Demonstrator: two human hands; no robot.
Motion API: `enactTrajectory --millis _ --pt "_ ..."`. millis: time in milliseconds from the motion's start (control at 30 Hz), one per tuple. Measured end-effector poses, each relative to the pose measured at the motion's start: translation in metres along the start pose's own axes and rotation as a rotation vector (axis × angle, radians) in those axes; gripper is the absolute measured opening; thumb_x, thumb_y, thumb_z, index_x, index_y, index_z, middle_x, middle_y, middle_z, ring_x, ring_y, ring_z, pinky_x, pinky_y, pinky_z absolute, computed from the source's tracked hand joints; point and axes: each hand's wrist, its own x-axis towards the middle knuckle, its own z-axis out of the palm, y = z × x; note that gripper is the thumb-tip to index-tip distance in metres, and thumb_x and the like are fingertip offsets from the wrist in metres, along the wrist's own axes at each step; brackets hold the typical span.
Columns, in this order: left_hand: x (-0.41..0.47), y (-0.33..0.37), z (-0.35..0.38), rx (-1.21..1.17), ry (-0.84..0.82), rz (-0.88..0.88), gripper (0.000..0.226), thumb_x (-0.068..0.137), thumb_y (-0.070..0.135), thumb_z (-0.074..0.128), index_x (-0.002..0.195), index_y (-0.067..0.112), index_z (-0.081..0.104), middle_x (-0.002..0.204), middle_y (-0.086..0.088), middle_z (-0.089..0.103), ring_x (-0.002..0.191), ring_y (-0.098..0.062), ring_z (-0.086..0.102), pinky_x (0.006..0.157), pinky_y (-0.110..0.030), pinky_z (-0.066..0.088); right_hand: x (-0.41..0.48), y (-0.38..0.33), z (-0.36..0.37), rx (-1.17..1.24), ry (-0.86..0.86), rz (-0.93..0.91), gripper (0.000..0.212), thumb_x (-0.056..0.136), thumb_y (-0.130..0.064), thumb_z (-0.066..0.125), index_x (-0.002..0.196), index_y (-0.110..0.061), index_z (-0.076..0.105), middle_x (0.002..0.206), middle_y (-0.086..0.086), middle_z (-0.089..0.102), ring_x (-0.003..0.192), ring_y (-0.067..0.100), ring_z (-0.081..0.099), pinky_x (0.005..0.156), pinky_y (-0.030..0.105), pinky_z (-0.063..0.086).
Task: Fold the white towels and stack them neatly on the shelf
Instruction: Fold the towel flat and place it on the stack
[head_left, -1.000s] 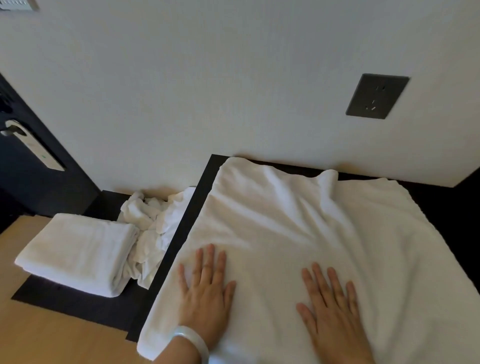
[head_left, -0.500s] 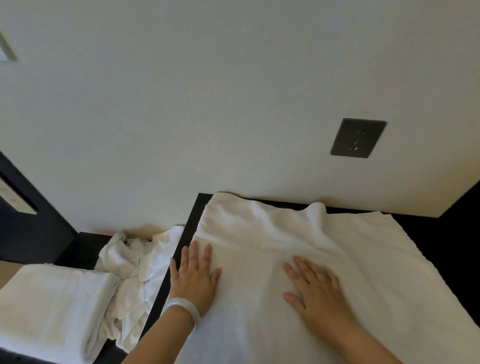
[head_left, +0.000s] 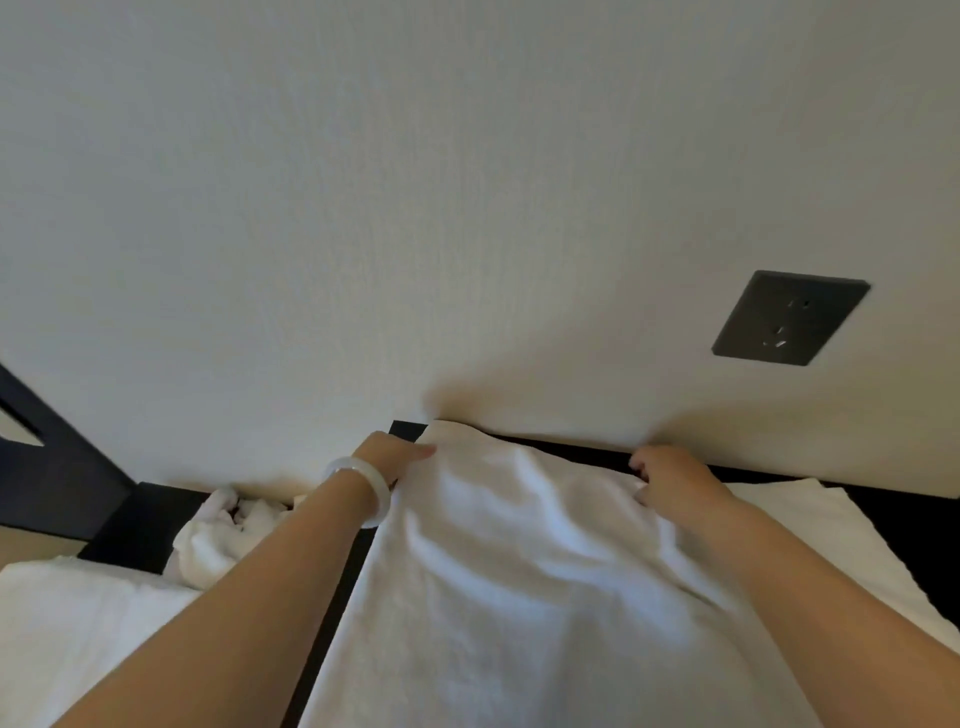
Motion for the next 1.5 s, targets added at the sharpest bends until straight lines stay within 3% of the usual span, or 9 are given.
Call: enactTrajectory --millis 133,233,400,633,767,900,1000,1233,1500 --pt "0.008 0.016 0.0 -0.175 -0.155 -0.095 0.04 0.08 0.023 0.079 0.107 -0.003 0.067 0.098 -0.02 0.073 0.091 -0.037 0.071 0.087 -0.051 0.056 0.007 -0.006 -0.002 -0.233 -0.079 -0.027 0.026 0.086 -0.018 0.062 0.063 -0.022 0.051 0.072 -0.002 0.057 0.071 0.02 0.054 0.063 0.028 0.04" --pt "0.009 0.027 -0.002 -0.172 -0.229 -0.004 0.025 0.087 0.014 0.072 0.105 -0.002 0.068 0.099 -0.02 0.073 0.086 -0.03 0.071 0.083 -0.042 0.058 -0.004 -0.008 -0.009 -0.242 -0.037 -0.105 0.028 0.087 -0.02 0.06 0.066 -0.026 0.042 0.073 -0.008 0.051 0.083 0.017 0.05 0.082 0.026 0.035" --pt "-0.003 0.039 -0.034 0.148 -0.085 0.393 0.01 0.085 0.004 0.07 0.092 0.011 0.069 0.068 0.009 0.059 0.063 -0.008 0.049 0.056 -0.016 0.036 -0.032 -0.002 -0.035 0.101 -0.117 -0.201 0.027 0.075 -0.011 0.072 0.069 -0.02 0.047 0.064 -0.011 0.047 0.055 0.005 0.039 0.05 0.02 0.03" --pt "-0.016 0.018 -0.051 0.4 -0.068 0.517 0.016 0.088 -0.005 0.063 0.088 0.009 0.071 0.045 0.018 0.052 0.041 -0.002 0.041 0.048 -0.008 0.034 -0.039 0.005 -0.011 -0.093 -0.188 -0.291 0.003 0.088 -0.027 0.06 0.087 -0.028 0.058 0.151 -0.012 0.031 0.122 0.015 0.05 0.095 0.032 0.044" --pt "-0.012 0.014 -0.052 0.368 -0.035 0.517 0.037 0.088 -0.007 0.055 0.081 0.024 0.074 0.061 -0.008 0.064 0.055 -0.017 0.057 0.06 -0.029 0.052 -0.024 -0.004 -0.011 0.02 -0.223 -0.242 0.005 0.093 -0.04 0.06 0.091 -0.038 0.056 0.163 -0.012 0.01 0.142 0.011 0.031 0.095 0.024 0.032" --pt "-0.019 0.026 -0.046 0.15 -0.025 0.545 0.036 0.088 -0.019 0.044 0.078 0.006 0.068 0.066 -0.009 0.066 0.064 -0.024 0.069 0.067 -0.036 0.061 -0.01 -0.011 -0.016 0.174 -0.339 -0.288 0.011 0.089 -0.039 0.066 0.094 -0.03 0.065 0.141 -0.019 0.037 0.129 0.008 0.044 0.088 0.022 0.033" --pt "-0.019 0.034 -0.046 0.103 -0.007 0.566 0.033 0.088 -0.02 0.043 0.079 0.003 0.065 0.068 -0.009 0.065 0.064 -0.027 0.07 0.067 -0.04 0.062 -0.003 -0.012 -0.025 0.23 -0.395 -0.274 0.021 0.076 -0.048 0.072 0.077 -0.028 0.067 0.097 -0.012 0.059 0.084 0.008 0.057 0.073 0.022 0.04" --pt "-0.011 0.038 -0.034 0.298 0.3 0.508 0.02 0.094 -0.003 0.044 0.089 0.012 0.057 0.069 -0.01 0.069 0.056 -0.019 0.068 0.054 -0.016 0.049 0.004 -0.028 -0.046 0.044 0.409 -0.211 0.019 0.092 -0.027 0.064 0.082 -0.011 0.065 0.087 0.003 0.059 0.084 0.026 0.056 0.07 0.035 0.041" --pt "0.004 0.008 -0.007 0.341 0.391 0.36 0.016 0.082 -0.002 0.04 0.089 0.011 0.048 0.085 -0.019 0.066 0.081 -0.039 0.062 0.076 -0.048 0.054 0.012 -0.037 0.011 -0.21 0.453 -0.051 0.05 0.101 -0.031 0.05 0.139 -0.005 0.033 0.095 0.01 0.07 0.087 0.032 0.068 0.061 0.033 0.038"
